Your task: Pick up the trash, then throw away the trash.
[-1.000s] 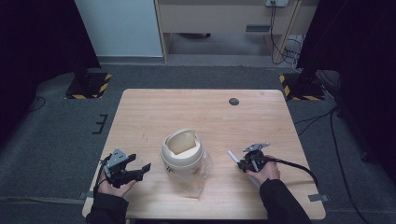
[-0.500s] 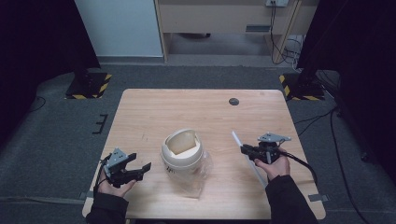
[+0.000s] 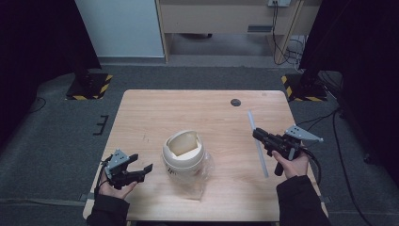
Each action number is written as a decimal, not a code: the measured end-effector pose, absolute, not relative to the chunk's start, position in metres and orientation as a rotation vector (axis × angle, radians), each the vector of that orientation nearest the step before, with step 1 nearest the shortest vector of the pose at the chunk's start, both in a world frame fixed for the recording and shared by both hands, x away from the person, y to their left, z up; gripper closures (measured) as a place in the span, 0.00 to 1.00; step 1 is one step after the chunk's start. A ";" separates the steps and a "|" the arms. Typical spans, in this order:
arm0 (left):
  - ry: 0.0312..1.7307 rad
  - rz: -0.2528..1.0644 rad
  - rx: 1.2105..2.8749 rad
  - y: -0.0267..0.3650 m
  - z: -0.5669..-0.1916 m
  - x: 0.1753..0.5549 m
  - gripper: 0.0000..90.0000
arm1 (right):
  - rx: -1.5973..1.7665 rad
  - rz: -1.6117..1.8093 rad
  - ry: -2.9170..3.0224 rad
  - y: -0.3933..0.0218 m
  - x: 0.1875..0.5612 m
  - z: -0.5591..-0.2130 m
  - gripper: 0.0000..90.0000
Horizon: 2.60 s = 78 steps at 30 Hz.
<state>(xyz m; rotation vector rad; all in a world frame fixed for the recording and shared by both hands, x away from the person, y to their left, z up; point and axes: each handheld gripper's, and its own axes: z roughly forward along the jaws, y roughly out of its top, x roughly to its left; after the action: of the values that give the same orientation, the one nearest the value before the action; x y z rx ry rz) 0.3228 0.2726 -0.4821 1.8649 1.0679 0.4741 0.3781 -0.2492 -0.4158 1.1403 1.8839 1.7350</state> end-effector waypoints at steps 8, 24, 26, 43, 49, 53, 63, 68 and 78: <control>1.066 0.476 1.843 0.272 -0.480 0.322 0.25 | 1.103 1.832 1.815 -0.253 0.374 -0.399 0.88; 1.058 0.501 1.827 0.274 -0.477 0.321 0.26 | 1.043 1.899 1.750 -0.255 0.368 -0.384 0.88; 1.063 0.500 1.819 0.274 -0.477 0.322 0.26 | 1.033 1.910 1.738 -0.256 0.367 -0.381 0.88; 0.991 0.608 1.652 0.272 -0.438 0.311 0.25 | 0.979 1.966 1.702 -0.249 0.367 -0.364 0.88; 0.918 0.624 1.598 0.263 -0.419 0.306 0.25 | 0.965 1.973 1.690 -0.247 0.366 -0.358 0.88; 0.880 0.612 1.572 0.250 -0.411 0.303 0.25 | 0.953 1.992 1.682 -0.243 0.367 -0.355 0.88; 0.743 0.587 1.547 0.209 -0.386 0.300 0.25 | 0.934 2.012 1.695 -0.231 0.369 -0.352 0.88; 0.687 0.570 1.534 0.191 -0.376 0.298 0.25 | 0.924 2.026 1.695 -0.228 0.369 -0.349 0.88; 0.615 0.495 1.563 0.148 -0.374 0.299 0.27 | 0.915 2.045 1.705 -0.221 0.369 -0.348 0.88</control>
<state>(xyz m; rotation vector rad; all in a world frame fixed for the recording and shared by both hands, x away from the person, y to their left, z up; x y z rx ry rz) 0.2994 0.1479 -0.3743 1.5626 0.6151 0.4953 0.3691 -0.2211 -0.3478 0.9147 1.7051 2.0453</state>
